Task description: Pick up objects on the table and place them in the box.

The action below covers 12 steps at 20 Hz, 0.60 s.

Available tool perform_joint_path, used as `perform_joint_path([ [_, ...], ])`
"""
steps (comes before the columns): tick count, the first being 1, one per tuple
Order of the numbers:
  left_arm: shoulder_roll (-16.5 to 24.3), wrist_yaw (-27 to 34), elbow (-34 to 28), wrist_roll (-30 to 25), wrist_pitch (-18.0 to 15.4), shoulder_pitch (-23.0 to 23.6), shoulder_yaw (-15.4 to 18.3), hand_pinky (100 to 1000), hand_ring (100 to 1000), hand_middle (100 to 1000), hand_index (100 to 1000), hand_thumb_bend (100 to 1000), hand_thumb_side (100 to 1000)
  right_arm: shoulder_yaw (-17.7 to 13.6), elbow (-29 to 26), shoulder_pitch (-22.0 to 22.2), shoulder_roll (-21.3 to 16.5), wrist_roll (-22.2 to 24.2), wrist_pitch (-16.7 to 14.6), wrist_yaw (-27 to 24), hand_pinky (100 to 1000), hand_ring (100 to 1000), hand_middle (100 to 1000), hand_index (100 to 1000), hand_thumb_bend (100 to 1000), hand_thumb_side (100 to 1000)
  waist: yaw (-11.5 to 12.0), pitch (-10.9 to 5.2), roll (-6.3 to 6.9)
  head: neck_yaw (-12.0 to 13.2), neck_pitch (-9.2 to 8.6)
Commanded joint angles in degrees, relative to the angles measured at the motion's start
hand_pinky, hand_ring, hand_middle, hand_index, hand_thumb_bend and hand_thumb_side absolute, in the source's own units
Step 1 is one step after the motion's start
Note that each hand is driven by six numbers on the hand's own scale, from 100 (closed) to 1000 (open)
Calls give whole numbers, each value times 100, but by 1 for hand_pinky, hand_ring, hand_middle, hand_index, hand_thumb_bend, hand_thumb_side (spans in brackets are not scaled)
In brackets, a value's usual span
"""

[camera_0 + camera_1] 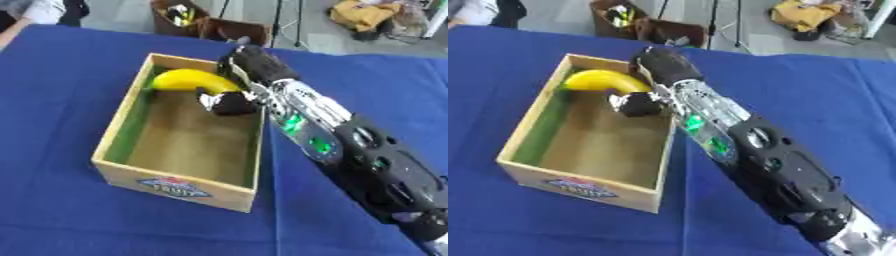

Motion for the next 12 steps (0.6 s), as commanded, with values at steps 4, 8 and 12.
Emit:
perform_joint_path([
  [4,52,-24,-99,72,-34,-22,5,575,704,761,899,100,1000,-152,-521,-175,-153,272,49,54,776,886,674,847,387,789,-31,-194,59,22,6],
  [8,83,-33,-99,105,-25,39,21,575,704,761,899,100,1000,-348,-974,-156,-337,178,139,-111,767,877,650,833,359,775,-127,-258,82,105,67],
  [12,109,-46,-99,111,5,107,39,575,703,761,899,100,1000,-668,-1517,-106,-547,-14,187,-434,758,870,620,813,294,768,-233,-317,114,188,124],
])
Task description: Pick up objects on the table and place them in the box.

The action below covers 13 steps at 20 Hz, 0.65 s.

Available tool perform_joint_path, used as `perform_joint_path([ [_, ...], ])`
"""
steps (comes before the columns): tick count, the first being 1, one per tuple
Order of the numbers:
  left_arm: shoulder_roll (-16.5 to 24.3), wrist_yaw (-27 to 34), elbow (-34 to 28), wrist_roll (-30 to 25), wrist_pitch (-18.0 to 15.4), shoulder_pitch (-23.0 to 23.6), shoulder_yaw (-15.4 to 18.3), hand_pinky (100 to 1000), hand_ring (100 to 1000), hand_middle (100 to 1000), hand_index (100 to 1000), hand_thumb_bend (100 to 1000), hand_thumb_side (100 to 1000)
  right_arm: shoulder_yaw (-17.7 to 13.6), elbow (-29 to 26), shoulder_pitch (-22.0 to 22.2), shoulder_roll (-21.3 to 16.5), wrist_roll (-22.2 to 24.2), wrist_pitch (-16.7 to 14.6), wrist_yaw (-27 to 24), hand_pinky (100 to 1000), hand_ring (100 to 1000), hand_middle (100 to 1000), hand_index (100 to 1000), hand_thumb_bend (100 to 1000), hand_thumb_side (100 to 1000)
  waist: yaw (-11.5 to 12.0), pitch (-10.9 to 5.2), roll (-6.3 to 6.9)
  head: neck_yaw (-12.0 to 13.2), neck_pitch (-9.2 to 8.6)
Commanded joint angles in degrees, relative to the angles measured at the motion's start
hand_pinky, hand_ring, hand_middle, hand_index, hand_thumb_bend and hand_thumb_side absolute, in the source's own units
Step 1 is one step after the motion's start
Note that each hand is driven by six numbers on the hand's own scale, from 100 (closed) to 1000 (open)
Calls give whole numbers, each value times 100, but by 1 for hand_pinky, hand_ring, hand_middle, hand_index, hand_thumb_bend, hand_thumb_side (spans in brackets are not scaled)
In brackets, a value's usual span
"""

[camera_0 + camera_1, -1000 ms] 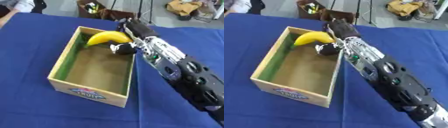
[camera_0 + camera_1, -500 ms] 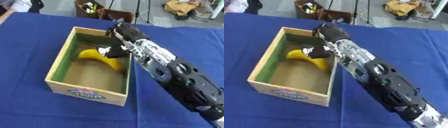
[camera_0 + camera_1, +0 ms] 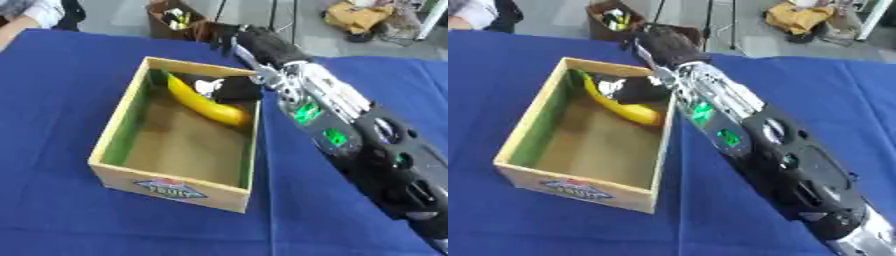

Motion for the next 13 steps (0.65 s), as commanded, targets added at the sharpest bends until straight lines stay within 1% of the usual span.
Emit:
perform_joint_path([
  [1,111,-37,-99,21,21,-3,43,575,703,761,899,100,1000,-333,-554,-59,-307,-169,44,-304,757,869,616,812,275,774,-34,-197,57,80,65],
  [2,118,-41,-99,24,27,11,49,575,703,761,899,100,1000,-437,-861,-3,-422,-210,134,-535,755,868,614,810,255,779,-64,-212,67,109,78],
  [3,124,-45,-99,28,33,24,56,575,703,761,899,100,1000,-542,-1208,69,-565,-253,267,-784,754,866,610,805,175,776,-95,-225,77,136,90],
  [4,130,-49,-99,32,40,37,63,575,703,761,899,100,1000,-642,-1552,153,-727,-298,417,-984,753,866,609,800,143,772,-130,-238,88,163,102],
  [6,138,-57,-99,42,53,65,76,575,703,761,899,100,1000,-817,-2109,334,-996,-390,652,-1336,753,864,607,794,114,777,-207,-264,115,221,128],
  [7,140,-61,-99,44,59,76,80,575,703,761,899,100,1000,-879,-2233,400,-1092,-450,703,-1485,752,862,605,792,100,774,-234,-275,124,243,141],
  [9,143,-69,-99,49,76,111,90,575,703,761,899,100,1000,-1010,-2323,560,-1270,-643,657,-1781,747,859,598,790,100,770,-309,-302,156,315,170],
  [11,143,-78,-99,54,94,141,101,574,703,761,899,100,1000,-1162,-2345,736,-1410,-918,544,-2095,746,858,596,790,100,774,-377,-326,193,382,199],
  [12,142,-81,-99,57,103,154,106,574,703,761,899,100,1000,-1231,-2349,815,-1465,-1060,484,-2241,749,857,592,787,100,792,-411,-337,211,416,217],
  [13,142,-85,-99,61,112,167,111,574,703,761,899,100,1000,-1299,-2350,909,-1524,-1211,411,-2397,753,857,593,786,100,845,-451,-349,230,454,237],
])
